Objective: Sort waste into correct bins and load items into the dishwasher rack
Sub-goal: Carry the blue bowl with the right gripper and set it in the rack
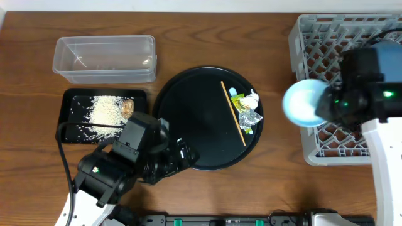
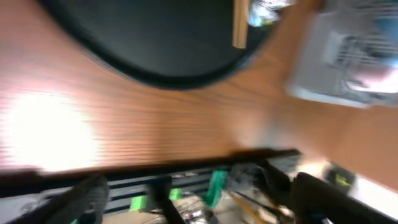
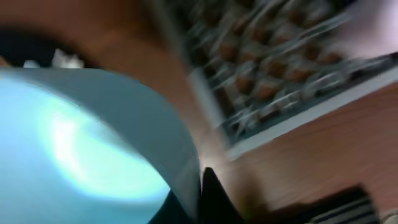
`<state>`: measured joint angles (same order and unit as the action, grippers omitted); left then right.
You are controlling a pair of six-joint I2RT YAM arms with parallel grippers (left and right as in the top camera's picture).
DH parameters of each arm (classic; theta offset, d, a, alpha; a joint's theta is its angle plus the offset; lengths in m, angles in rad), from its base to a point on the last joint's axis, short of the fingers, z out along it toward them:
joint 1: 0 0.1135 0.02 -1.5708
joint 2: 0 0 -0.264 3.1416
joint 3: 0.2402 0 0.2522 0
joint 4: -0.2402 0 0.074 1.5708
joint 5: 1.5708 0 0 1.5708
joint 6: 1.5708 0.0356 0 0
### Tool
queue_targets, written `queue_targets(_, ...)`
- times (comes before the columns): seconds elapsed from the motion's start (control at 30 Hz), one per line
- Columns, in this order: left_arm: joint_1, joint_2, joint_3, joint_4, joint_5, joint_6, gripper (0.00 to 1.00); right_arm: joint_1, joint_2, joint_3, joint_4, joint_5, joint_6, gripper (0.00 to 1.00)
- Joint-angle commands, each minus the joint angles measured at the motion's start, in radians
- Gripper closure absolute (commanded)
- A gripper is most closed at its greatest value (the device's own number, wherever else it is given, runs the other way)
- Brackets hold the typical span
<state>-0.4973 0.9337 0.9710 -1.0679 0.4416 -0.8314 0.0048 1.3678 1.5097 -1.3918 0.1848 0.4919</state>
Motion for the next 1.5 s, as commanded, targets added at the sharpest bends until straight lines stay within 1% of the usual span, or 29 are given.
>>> queue_targets(0.0,0.005,0.008,0.002,-0.057,-0.195,0.015,0.02,-0.054,-0.006,0.07,0.018,0.215,0.001,0.92)
queue_targets(0.1,0.005,0.013,0.002,-0.113,-0.248,0.016,0.02,-0.099,-0.006,0.082,0.07,0.315,0.001,0.91)
queue_targets(0.17,0.005,0.013,0.002,-0.133,-0.252,0.016,0.02,-0.127,-0.002,0.082,0.1,0.357,0.001,0.93)
queue_targets(0.3,0.005,0.013,0.002,-0.136,-0.252,0.016,0.02,-0.178,0.023,0.081,0.158,0.357,0.001,0.99)
queue_targets(0.43,0.005,0.013,0.002,-0.136,-0.252,0.016,0.02,-0.194,0.069,0.081,0.181,0.283,0.001,0.97)
queue_targets(0.57,0.005,0.013,0.002,-0.136,-0.252,0.016,0.02,-0.194,0.122,0.081,0.178,0.196,-0.023,0.85)
queue_targets(0.63,0.005,0.013,0.002,-0.136,-0.252,0.016,0.02,-0.194,0.144,0.081,0.176,0.149,-0.05,0.74)
queue_targets(0.7,0.005,0.013,0.002,-0.136,-0.252,0.016,0.02,-0.194,0.158,0.081,0.169,0.104,-0.063,0.67)
queue_targets(0.83,0.005,0.013,0.002,-0.136,-0.252,0.016,0.02,-0.193,0.164,0.081,0.135,0.018,-0.063,0.46)
queue_targets(0.93,0.005,0.013,0.002,-0.136,-0.252,0.016,0.02,-0.193,0.164,0.081,0.118,-0.023,-0.083,0.37)
queue_targets(0.97,0.005,0.013,0.002,-0.136,-0.252,0.016,0.02,-0.193,0.164,0.081,0.112,-0.042,-0.099,0.36)
queue_targets(1.03,0.005,0.013,0.002,-0.136,-0.252,0.016,0.02,-0.192,0.162,0.081,0.092,-0.101,-0.113,0.42)
queue_targets(1.07,0.005,0.013,0.002,-0.136,-0.252,0.016,0.02,-0.19,0.161,0.081,0.078,-0.15,-0.129,0.43)
queue_targets(1.13,0.005,0.013,0.002,-0.136,-0.252,0.016,0.02,-0.182,0.16,0.081,0.062,-0.275,-0.181,0.42)
queue_targets(1.23,0.005,0.013,0.002,-0.136,-0.252,0.016,0.02,-0.152,0.16,0.081,0.04,-0.529,-0.312,0.36)
queue_targets(1.27,0.005,0.013,0.002,-0.136,-0.252,0.016,0.02,-0.135,0.16,0.08,0.03,-0.616,-0.36,0.3)
queue_targets(1.33,0.005,0.013,0.002,-0.136,-0.252,0.016,0.02,-0.085,0.16,0.079,0.01,-0.718,-0.396,0.01)
queue_targets(1.47,0.005,0.013,0.002,-0.135,-0.252,0.015,0.02,0.021,0.16,0.065,0.03,-0.695,-0.393,0.01)
